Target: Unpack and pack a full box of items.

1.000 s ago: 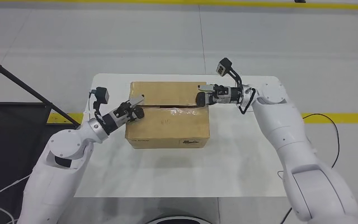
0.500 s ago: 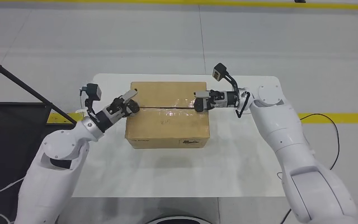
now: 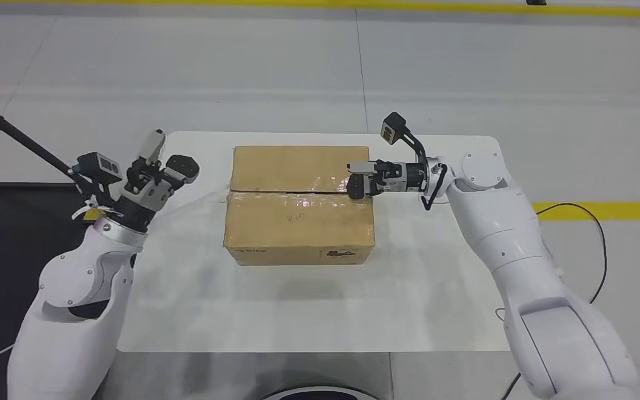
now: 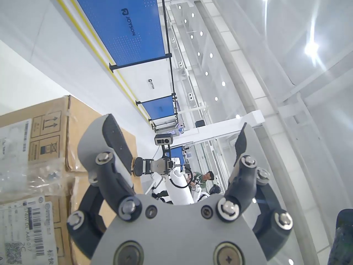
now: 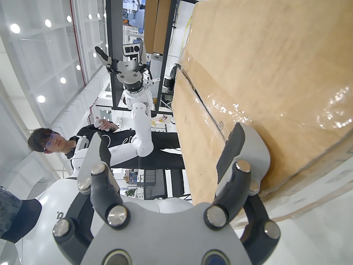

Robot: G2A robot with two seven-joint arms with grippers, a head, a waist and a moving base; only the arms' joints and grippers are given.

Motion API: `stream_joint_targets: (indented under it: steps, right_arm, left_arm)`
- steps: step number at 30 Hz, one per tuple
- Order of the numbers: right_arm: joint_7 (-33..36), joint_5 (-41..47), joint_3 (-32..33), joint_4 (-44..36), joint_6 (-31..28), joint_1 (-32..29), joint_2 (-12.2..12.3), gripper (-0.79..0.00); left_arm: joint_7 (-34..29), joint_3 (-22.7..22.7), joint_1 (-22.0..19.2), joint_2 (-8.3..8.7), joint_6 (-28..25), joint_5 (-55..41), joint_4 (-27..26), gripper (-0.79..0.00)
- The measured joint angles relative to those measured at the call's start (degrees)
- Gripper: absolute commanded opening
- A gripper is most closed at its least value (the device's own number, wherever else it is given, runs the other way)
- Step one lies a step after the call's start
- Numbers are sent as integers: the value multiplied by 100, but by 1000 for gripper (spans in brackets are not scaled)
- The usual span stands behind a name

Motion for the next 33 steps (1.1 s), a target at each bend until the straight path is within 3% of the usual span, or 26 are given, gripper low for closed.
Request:
stream_joint_targets:
  steps: [11, 18, 26, 33]
  right_arm:
    - [0, 0, 0, 0, 0, 0, 0, 0]
    - [0, 0, 0, 0, 0, 0, 0, 0]
    - [0, 0, 0, 0, 0, 0, 0, 0]
    - [0, 0, 0, 0, 0, 0, 0, 0]
  left_arm:
    - [137, -15, 92, -23, -62, -136, 41, 0]
    - [852, 114, 806, -165, -694, -817, 263, 0]
    - [1238, 413, 1554, -296, -1144, -1069, 277, 0]
    - [1483, 713, 1285, -362, -619, -914, 632, 0]
